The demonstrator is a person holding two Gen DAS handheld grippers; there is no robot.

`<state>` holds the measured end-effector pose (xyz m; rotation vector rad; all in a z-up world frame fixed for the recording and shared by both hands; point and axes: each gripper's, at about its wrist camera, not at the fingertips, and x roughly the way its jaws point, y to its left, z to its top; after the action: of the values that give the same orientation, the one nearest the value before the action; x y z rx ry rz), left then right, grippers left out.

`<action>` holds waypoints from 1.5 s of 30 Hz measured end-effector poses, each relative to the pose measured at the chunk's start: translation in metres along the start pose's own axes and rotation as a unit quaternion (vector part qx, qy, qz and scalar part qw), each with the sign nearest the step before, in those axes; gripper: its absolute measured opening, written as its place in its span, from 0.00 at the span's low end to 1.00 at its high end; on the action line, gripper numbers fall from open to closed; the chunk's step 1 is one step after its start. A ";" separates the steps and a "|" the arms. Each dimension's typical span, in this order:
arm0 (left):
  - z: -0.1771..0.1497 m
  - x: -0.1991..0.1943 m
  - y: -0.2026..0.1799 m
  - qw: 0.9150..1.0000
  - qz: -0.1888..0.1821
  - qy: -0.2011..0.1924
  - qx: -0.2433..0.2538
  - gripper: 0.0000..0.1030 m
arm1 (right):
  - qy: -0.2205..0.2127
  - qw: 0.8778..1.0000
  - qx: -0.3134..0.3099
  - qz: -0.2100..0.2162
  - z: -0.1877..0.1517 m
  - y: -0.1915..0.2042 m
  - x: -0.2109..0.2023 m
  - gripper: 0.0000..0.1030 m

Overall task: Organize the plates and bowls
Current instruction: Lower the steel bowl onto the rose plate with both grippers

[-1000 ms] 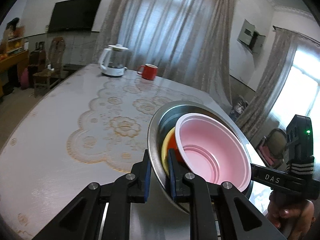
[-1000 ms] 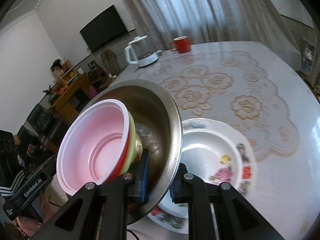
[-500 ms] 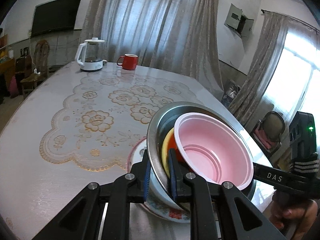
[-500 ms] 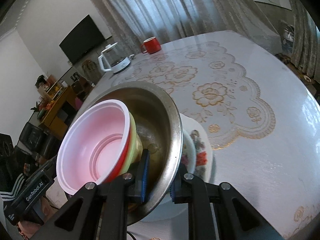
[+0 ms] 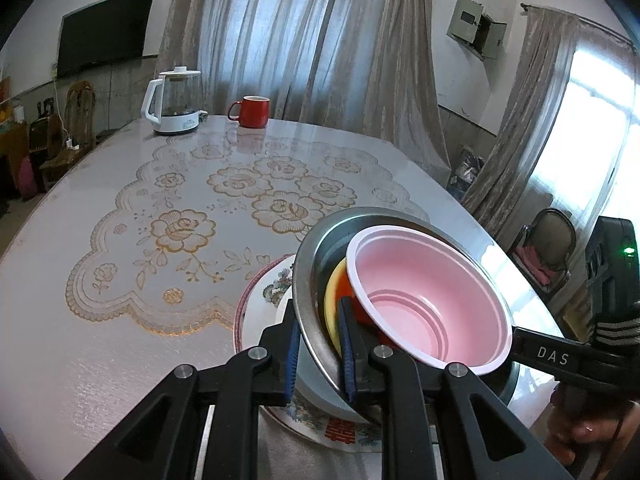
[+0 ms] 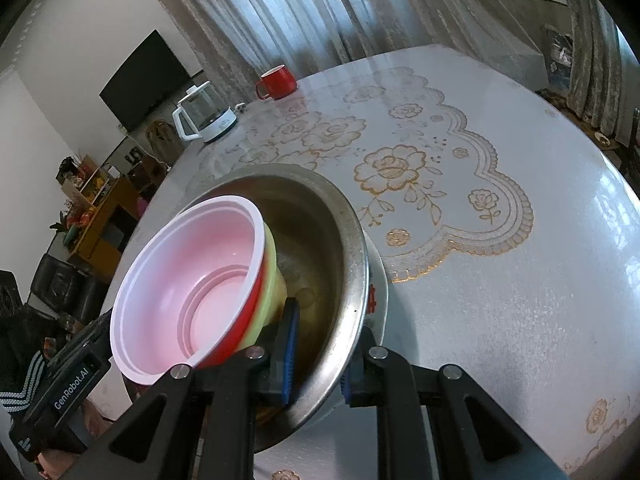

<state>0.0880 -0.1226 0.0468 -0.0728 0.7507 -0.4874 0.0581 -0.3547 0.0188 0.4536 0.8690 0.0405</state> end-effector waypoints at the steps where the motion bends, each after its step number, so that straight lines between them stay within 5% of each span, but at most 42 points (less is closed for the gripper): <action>1: 0.001 0.001 0.000 1.000 0.000 0.000 0.000 0.18 | 0.000 1.000 0.000 -0.001 0.000 0.000 0.000 0.16; 35: -0.008 0.042 0.027 0.999 0.001 0.040 -0.031 0.19 | 0.019 0.998 -0.030 -0.050 0.003 0.012 0.026 0.18; 45: -0.013 0.036 0.024 1.000 0.006 0.026 -0.009 0.19 | 0.032 0.999 0.004 0.005 -0.008 -0.002 0.009 0.23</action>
<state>0.1115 -0.1160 0.0092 -0.0722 0.8053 -0.4723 0.0575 -0.3515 0.0066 0.4665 0.9296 0.0609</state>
